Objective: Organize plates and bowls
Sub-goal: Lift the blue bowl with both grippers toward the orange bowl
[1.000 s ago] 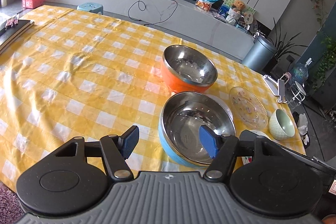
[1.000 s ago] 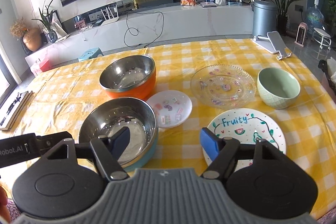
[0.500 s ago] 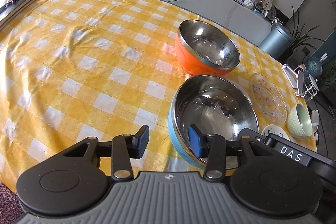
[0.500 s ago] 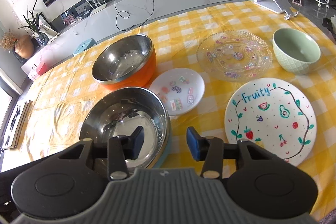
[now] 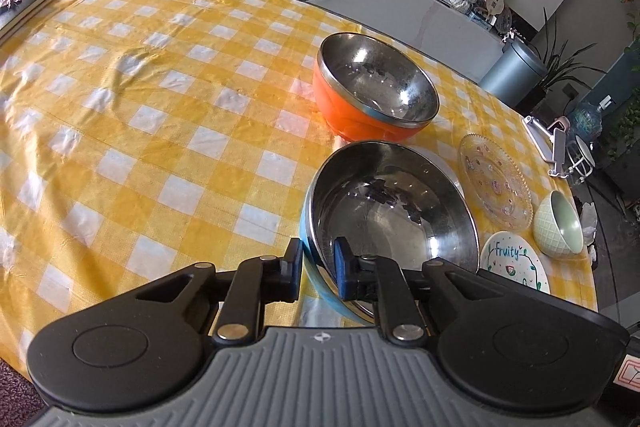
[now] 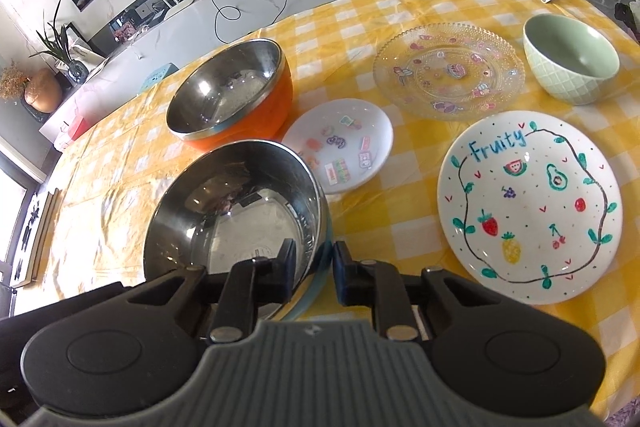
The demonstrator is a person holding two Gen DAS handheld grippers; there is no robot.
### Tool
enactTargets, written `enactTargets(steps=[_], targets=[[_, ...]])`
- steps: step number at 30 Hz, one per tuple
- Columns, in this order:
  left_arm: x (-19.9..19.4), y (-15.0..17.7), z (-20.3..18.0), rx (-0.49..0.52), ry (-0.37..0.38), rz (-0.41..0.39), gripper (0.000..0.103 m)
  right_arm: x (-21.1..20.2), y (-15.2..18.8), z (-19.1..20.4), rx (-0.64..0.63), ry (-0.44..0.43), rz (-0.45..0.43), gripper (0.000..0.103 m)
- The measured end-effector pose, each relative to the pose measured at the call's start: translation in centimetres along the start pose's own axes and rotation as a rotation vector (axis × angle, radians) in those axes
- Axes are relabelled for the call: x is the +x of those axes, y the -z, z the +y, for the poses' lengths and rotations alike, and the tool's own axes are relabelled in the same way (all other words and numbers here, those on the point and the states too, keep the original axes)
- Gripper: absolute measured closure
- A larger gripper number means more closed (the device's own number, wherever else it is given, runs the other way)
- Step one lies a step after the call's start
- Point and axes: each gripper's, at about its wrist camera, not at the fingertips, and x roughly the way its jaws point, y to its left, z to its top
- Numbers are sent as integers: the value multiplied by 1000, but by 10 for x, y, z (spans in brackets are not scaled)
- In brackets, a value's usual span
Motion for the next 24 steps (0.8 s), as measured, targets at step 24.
enactTargets(steps=[24], targets=[[-79,62,18,-86,99,-83,85,-76,56,-7,-3,-41,7,88]])
